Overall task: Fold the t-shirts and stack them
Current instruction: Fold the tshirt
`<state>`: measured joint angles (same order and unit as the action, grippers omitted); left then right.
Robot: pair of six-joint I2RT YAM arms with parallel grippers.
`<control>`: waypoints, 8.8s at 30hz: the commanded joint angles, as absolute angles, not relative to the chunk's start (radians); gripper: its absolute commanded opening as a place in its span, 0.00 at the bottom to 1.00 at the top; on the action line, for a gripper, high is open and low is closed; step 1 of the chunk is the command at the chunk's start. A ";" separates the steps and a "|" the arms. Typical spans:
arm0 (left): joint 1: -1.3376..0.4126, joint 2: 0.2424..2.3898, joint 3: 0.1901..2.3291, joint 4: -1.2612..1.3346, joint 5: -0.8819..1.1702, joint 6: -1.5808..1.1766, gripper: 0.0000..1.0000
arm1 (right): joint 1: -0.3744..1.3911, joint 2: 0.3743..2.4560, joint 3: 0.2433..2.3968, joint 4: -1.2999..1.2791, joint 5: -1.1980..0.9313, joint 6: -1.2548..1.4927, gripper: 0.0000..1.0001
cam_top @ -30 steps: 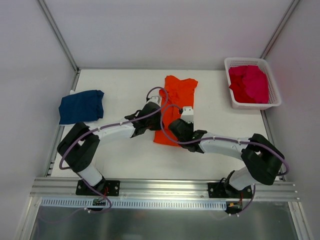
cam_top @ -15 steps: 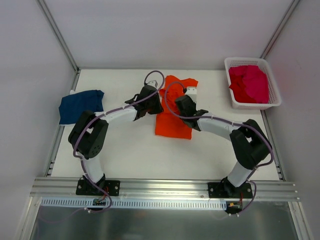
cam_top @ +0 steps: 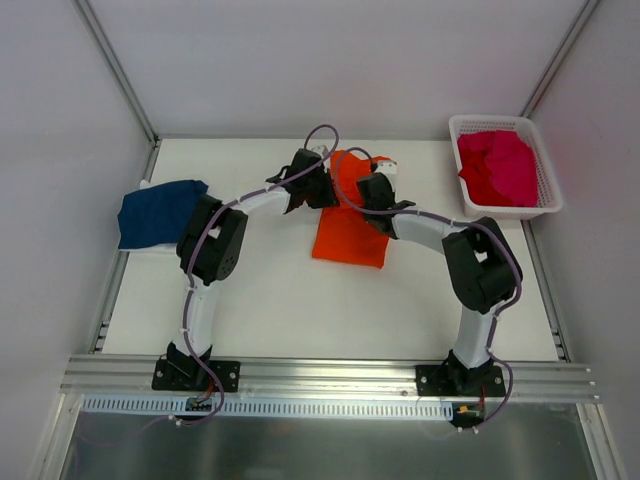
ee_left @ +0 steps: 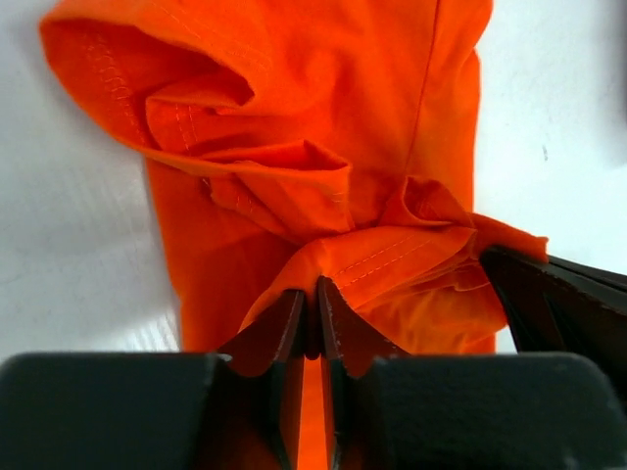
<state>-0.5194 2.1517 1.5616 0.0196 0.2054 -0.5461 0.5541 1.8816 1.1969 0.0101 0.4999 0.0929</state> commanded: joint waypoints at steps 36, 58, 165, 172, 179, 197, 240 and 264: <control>-0.567 1.867 1.364 -0.005 0.265 -0.612 0.00 | 0.534 1.713 1.233 -0.118 0.247 0.095 0.00; -0.650 1.881 1.101 0.141 0.262 -0.698 0.00 | 0.552 2.014 1.492 -0.213 0.178 0.106 0.00; -0.618 1.667 0.433 0.816 0.250 -0.695 0.99 | 0.746 1.224 0.242 0.545 0.207 0.537 0.88; -0.617 1.709 0.457 0.819 0.265 -0.704 0.99 | 0.746 1.258 0.250 0.563 0.207 0.538 0.88; -0.617 1.726 0.463 0.810 0.270 -0.698 0.79 | 0.744 1.270 0.245 0.578 0.213 0.538 0.86; -0.620 1.517 0.521 0.408 0.042 -0.600 0.85 | 0.954 0.939 0.458 -0.058 0.532 0.440 0.86; -0.727 1.621 0.683 0.463 0.092 -0.790 0.00 | 0.922 1.508 0.669 0.225 0.350 0.351 0.00; -0.727 1.669 0.638 0.397 0.025 -0.747 0.00 | 0.911 1.305 0.588 -0.083 0.520 0.399 0.00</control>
